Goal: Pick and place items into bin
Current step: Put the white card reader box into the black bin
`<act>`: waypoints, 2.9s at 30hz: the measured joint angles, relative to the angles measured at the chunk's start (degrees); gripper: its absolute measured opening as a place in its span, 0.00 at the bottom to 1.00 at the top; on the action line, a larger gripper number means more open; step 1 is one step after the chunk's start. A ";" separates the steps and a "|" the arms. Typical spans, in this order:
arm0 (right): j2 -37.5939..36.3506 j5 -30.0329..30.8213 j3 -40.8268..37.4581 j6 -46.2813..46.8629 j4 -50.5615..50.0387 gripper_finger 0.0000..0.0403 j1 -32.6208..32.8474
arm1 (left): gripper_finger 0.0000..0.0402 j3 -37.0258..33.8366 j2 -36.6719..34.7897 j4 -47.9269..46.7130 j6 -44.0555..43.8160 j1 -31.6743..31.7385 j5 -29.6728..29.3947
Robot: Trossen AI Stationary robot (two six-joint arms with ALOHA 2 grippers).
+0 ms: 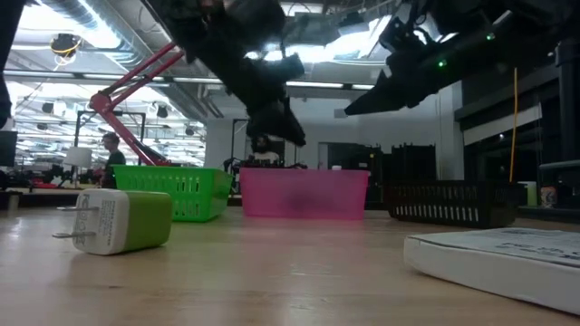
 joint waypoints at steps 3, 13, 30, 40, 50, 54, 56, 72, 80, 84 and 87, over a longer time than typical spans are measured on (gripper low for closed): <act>-0.73 -0.01 0.00 0.04 -0.05 0.02 1.37 | 0.28 0.00 -2.67 -0.92 -0.22 -2.18 2.30; -8.23 -0.01 0.00 1.50 -3.39 0.02 8.87 | 0.23 0.00 -8.28 -2.92 -10.76 -9.21 14.66; -4.49 -0.28 5.23 13.27 -20.65 0.00 23.03 | 0.11 -0.02 -2.71 6.57 -16.18 -22.88 9.75; 3.15 -0.47 18.28 24.45 -46.26 0.00 30.78 | 0.05 0.04 -0.78 7.82 -25.25 -26.34 8.93; 12.46 -0.47 29.43 29.06 -56.70 0.00 37.26 | 0.08 0.04 1.60 11.95 -31.48 -30.86 7.50; 16.83 -1.64 33.38 33.75 -63.70 0.00 38.72 | 0.11 0.06 2.66 15.22 -33.37 -32.45 5.38; 18.95 -3.20 34.68 36.08 -65.10 0.00 39.42 | 0.14 -0.02 3.08 16.04 -35.07 -33.28 4.91; 26.39 -8.86 36.09 48.35 -62.22 0.00 46.13 | 0.35 0.02 12.51 25.84 -55.79 -35.70 4.04; 29.39 -8.91 36.09 49.87 -61.43 0.00 47.04 | 0.41 2.10 15.87 28.04 -61.63 -36.13 8.73; 29.52 -8.79 36.06 49.64 -61.27 0.00 46.99 | 0.41 3.15 16.44 27.02 -62.87 -36.20 9.77; 29.52 -8.76 36.06 49.30 -61.31 0.00 46.99 | 0.42 3.17 16.44 26.46 -63.28 -36.18 10.00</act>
